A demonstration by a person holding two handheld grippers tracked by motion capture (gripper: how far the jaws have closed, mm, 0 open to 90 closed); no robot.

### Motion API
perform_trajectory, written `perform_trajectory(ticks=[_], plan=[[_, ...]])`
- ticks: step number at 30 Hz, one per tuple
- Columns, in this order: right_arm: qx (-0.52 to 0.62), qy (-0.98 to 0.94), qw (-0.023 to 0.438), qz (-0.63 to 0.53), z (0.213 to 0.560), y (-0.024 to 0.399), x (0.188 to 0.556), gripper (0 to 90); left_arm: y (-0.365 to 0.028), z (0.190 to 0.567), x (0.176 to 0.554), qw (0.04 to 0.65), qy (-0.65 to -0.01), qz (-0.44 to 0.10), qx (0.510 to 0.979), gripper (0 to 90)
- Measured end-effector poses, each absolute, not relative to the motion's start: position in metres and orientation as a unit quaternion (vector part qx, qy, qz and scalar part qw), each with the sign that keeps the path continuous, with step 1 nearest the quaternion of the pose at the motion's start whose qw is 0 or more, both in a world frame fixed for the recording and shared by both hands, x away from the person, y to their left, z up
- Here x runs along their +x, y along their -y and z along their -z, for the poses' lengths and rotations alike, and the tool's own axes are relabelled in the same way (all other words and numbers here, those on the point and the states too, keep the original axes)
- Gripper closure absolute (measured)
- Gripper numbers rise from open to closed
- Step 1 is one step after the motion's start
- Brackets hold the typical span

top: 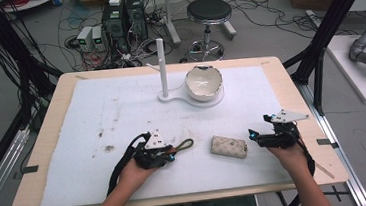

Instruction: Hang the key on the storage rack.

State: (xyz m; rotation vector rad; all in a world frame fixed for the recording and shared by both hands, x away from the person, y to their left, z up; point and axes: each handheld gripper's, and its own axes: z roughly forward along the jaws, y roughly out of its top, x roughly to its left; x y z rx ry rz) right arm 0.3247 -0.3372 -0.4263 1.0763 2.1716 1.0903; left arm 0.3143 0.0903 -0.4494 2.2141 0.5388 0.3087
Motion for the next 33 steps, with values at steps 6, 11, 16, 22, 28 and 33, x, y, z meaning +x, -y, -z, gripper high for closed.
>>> perform_trajectory(ticks=[6,11,16,22,28,33], plan=[[0.393,-0.794,0.240,-0.397,0.427,0.338,0.325,18.5,-0.097,0.435,0.312,0.430,-0.214,-0.141,0.866,69.8],[0.394,-0.797,0.237,-0.393,0.428,0.336,0.325,18.5,-0.109,0.417,0.312,0.453,-0.220,-0.161,0.849,69.8],[0.392,-0.796,0.238,-0.394,0.428,0.335,0.326,18.5,-0.117,0.405,0.313,0.474,-0.228,-0.168,0.834,70.0],[0.392,-0.797,0.237,-0.393,0.428,0.332,0.328,18.5,-0.131,0.380,0.322,0.496,-0.239,-0.194,0.812,70.0],[0.391,-0.799,0.237,-0.392,0.428,0.330,0.330,18.5,-0.143,0.347,0.337,0.526,-0.257,-0.222,0.780,69.9],[0.391,-0.800,0.235,-0.391,0.428,0.330,0.331,18.5,-0.146,0.335,0.346,0.525,-0.265,-0.240,0.772,69.9]])
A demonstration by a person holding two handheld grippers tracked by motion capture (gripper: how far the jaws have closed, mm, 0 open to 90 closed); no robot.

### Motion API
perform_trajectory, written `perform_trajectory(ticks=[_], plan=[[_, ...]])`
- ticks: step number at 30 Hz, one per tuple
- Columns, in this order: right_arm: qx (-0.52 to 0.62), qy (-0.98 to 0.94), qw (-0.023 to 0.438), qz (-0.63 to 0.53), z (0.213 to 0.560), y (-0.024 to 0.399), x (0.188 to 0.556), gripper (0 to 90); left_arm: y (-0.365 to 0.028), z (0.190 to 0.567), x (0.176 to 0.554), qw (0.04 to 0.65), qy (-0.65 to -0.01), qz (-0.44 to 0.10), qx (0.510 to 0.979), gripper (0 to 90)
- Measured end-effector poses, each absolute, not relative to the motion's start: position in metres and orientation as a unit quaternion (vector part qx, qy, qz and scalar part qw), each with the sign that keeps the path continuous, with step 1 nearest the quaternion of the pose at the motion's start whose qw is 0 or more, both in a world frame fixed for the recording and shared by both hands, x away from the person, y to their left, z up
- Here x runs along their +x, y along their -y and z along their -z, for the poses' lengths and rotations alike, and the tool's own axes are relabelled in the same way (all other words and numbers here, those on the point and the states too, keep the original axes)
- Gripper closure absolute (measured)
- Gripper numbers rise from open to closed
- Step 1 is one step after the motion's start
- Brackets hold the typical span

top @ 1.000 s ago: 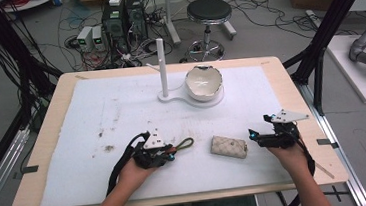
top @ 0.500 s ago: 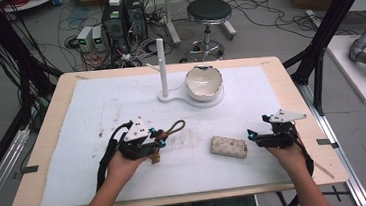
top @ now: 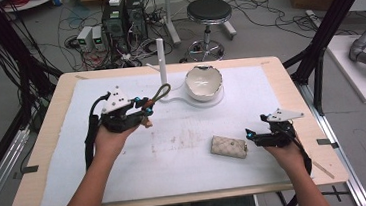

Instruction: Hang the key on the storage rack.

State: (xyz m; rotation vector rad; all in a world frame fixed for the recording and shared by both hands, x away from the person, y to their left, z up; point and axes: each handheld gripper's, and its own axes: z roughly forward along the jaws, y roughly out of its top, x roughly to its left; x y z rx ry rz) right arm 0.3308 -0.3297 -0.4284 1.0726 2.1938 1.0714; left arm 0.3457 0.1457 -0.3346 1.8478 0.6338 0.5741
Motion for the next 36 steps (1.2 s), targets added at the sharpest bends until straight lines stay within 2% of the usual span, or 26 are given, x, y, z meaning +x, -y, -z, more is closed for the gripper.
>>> perform_trajectory(ticks=[17,36], plan=[[0.387,-0.802,0.238,-0.388,0.429,0.329,0.332,18.6,-0.136,0.290,0.392,0.490,-0.288,-0.315,0.760,69.9],[0.391,-0.801,0.236,-0.388,0.429,0.331,0.333,18.5,-0.128,0.303,0.428,0.441,-0.318,-0.319,0.776,69.4]])
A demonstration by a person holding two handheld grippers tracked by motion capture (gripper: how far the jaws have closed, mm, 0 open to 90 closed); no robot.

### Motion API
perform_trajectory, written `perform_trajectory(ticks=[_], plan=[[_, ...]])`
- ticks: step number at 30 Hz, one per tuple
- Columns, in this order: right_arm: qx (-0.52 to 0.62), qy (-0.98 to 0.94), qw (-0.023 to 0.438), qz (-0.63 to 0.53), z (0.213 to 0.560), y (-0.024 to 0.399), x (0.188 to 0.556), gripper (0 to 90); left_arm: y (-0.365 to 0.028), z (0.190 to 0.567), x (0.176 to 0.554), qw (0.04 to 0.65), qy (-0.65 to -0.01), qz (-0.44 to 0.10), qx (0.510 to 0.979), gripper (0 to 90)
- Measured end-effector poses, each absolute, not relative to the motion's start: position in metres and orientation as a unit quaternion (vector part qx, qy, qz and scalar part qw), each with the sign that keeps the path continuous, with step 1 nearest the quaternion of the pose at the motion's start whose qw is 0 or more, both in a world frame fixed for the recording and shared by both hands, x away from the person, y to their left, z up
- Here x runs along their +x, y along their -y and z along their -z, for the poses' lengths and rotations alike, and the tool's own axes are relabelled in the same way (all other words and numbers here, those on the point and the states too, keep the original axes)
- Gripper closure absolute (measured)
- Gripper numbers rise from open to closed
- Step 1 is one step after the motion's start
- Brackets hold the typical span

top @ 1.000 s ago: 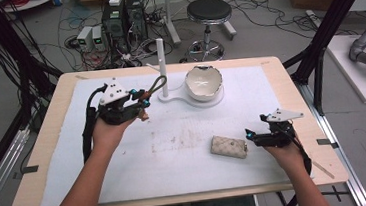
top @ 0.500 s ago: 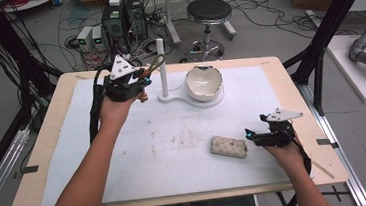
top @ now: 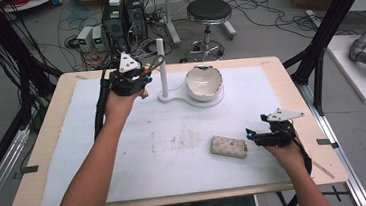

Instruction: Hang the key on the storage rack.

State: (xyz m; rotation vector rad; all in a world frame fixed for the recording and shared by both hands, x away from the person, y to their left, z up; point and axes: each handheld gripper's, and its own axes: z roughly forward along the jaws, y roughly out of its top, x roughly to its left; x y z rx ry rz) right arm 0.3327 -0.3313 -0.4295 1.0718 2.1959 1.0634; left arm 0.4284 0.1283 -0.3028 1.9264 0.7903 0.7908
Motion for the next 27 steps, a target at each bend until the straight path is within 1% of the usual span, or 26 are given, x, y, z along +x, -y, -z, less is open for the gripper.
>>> perform_trajectory(ticks=[3,5,6,7,9,10,12,15,17,19,20,22,25,26,27], plan=[[0.391,-0.801,0.236,-0.388,0.430,0.331,0.333,18.5,-0.128,0.305,0.431,0.438,-0.322,-0.312,0.780,66.5],[0.390,-0.801,0.237,-0.387,0.430,0.331,0.333,18.5,-0.129,0.308,0.432,0.443,-0.325,-0.302,0.779,56.3],[0.391,-0.801,0.237,-0.387,0.430,0.331,0.333,18.5,-0.129,0.308,0.432,0.444,-0.326,-0.299,0.779,54.0],[0.391,-0.801,0.237,-0.387,0.430,0.331,0.333,18.5,-0.130,0.309,0.432,0.445,-0.326,-0.296,0.780,54.0],[0.391,-0.801,0.237,-0.387,0.429,0.332,0.333,18.5,-0.131,0.311,0.430,0.447,-0.329,-0.296,0.777,48.8],[0.391,-0.799,0.238,-0.389,0.429,0.332,0.332,18.5,-0.133,0.313,0.429,0.451,-0.329,-0.294,0.776,44.6],[0.393,-0.799,0.238,-0.389,0.429,0.332,0.332,18.5,-0.136,0.315,0.426,0.458,-0.328,-0.288,0.775,44.0],[0.391,-0.800,0.237,-0.388,0.429,0.332,0.333,18.5,-0.142,0.318,0.421,0.460,-0.330,-0.281,0.775,38.7],[0.392,-0.799,0.238,-0.389,0.429,0.333,0.333,18.5,-0.146,0.320,0.417,0.462,-0.330,-0.279,0.774,38.6],[0.392,-0.798,0.240,-0.390,0.429,0.333,0.333,18.5,-0.150,0.323,0.413,0.464,-0.330,-0.276,0.774,35.3],[0.392,-0.798,0.240,-0.390,0.429,0.333,0.333,18.5,-0.152,0.324,0.412,0.463,-0.332,-0.272,0.775,35.3],[0.393,-0.798,0.239,-0.389,0.429,0.333,0.332,18.5,-0.155,0.326,0.408,0.464,-0.332,-0.266,0.777,31.0],[0.393,-0.798,0.239,-0.389,0.429,0.332,0.332,18.5,-0.160,0.331,0.401,0.470,-0.327,-0.258,0.779,29.8],[0.392,-0.799,0.239,-0.389,0.429,0.333,0.332,18.5,-0.162,0.333,0.398,0.472,-0.327,-0.255,0.778,27.2],[0.392,-0.799,0.239,-0.389,0.429,0.333,0.332,18.5,-0.164,0.335,0.395,0.473,-0.325,-0.252,0.779,27.2]])
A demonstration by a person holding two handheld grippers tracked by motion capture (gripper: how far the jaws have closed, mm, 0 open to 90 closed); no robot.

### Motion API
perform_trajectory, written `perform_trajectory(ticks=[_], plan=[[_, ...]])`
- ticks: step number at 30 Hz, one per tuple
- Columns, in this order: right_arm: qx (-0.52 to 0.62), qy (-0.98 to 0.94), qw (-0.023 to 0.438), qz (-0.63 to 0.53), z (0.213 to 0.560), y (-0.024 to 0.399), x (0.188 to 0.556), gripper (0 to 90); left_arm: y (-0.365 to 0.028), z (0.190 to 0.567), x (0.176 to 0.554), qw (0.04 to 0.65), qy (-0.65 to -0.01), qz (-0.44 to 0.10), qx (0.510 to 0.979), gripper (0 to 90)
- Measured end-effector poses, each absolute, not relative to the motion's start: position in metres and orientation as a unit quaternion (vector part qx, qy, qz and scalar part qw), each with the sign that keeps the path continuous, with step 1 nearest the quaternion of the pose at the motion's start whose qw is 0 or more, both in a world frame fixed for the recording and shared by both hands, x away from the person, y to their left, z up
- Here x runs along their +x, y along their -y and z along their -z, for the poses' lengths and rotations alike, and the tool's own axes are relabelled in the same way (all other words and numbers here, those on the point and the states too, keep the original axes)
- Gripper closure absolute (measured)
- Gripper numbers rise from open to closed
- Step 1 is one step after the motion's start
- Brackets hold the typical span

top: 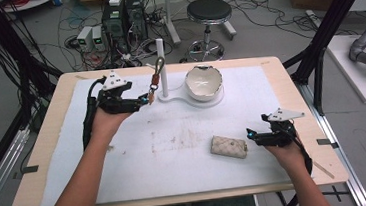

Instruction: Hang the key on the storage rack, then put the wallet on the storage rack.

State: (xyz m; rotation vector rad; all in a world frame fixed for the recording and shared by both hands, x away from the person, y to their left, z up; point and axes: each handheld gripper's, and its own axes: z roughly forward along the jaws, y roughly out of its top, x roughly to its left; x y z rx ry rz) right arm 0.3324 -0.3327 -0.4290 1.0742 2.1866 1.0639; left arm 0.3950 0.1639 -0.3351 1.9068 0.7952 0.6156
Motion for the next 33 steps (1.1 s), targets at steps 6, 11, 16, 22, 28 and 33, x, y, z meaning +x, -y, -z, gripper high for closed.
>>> perform_trajectory(ticks=[6,11,16,22,28,33], plan=[[0.393,-0.798,0.239,-0.389,0.429,0.333,0.333,18.5,-0.177,0.351,0.375,0.482,-0.320,-0.241,0.779,21.6],[0.394,-0.798,0.238,-0.389,0.429,0.333,0.333,18.5,-0.189,0.366,0.358,0.496,-0.319,-0.227,0.775,20.3],[0.393,-0.798,0.239,-0.390,0.429,0.333,0.333,18.5,-0.200,0.385,0.344,0.506,-0.328,-0.212,0.769,18.9],[0.393,-0.798,0.238,-0.391,0.429,0.333,0.332,18.5,-0.204,0.393,0.332,0.507,-0.323,-0.205,0.772,17.1],[0.393,-0.796,0.239,-0.393,0.428,0.334,0.331,18.5,-0.207,0.394,0.329,0.514,-0.323,-0.205,0.768,16.8],[0.390,-0.795,0.240,-0.398,0.428,0.334,0.331,18.5,-0.212,0.396,0.329,0.515,-0.324,-0.208,0.765,16.8]])
